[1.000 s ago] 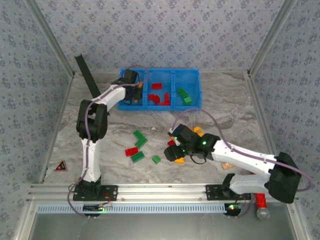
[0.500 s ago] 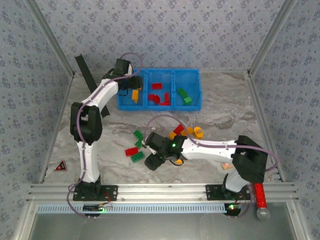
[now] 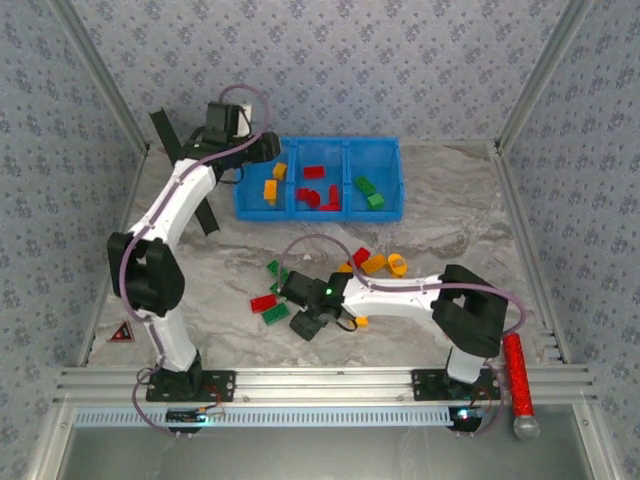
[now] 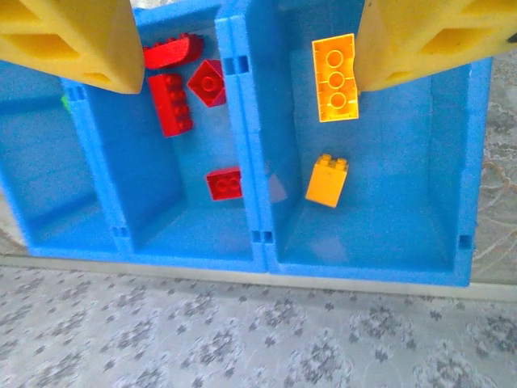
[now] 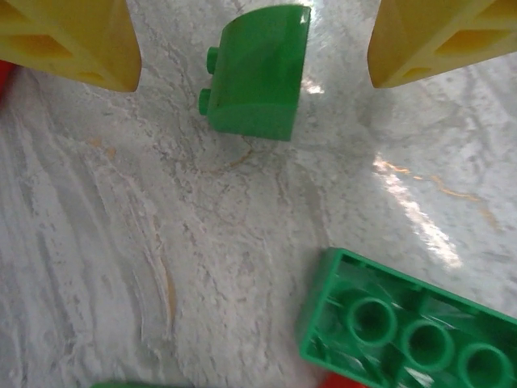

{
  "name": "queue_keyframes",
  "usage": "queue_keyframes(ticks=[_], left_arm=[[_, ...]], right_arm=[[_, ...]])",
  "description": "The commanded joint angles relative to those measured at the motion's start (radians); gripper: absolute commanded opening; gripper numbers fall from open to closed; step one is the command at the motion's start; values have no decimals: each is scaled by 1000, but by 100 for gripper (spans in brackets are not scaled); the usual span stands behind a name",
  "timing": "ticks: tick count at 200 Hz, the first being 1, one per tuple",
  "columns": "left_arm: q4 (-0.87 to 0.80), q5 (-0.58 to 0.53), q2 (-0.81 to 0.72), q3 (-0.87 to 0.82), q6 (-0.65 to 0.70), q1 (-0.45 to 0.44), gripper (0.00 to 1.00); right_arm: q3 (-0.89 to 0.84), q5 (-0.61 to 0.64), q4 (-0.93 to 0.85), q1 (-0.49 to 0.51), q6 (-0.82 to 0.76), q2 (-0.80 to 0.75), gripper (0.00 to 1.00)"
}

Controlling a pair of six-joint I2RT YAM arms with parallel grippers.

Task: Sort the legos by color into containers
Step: Pick up the lego from the bottom-center of the table, then place the lego in the container.

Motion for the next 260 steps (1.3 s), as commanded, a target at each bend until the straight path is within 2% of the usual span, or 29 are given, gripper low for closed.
queue_keyframes(ticks=[1,20,82,137,150,173,207,226,260], left_arm=[[33,36,-74,-29,-9,2,70],[17,36,-115,-38,-3,-1,70],[-15,21,-303,-155,9,-13,71],[-64,-17,-454,-233,37,-13,73],[-87,-23,-490,-251,40,-14,74],[-134,-47,-563,-297,53,-14,74],[-201,-55,-664,-361,78,-17,75],[-241,-44,-709,-400,106,-40,75],[-301,-96,-730,-461,178,-151,75]], right_arm=[[26,39,-40,4,4,37,75],[22,30,-30,2,7,50,72],[0,-19,15,-22,4,68,48],[-21,-34,1,-42,0,60,37],[-11,-70,-18,-63,1,28,36],[29,-132,-41,-144,-16,-85,33],[166,-183,-132,-332,-91,-193,32],[253,-118,-192,-425,-154,-193,32],[458,-4,-258,-562,-238,-91,32]])
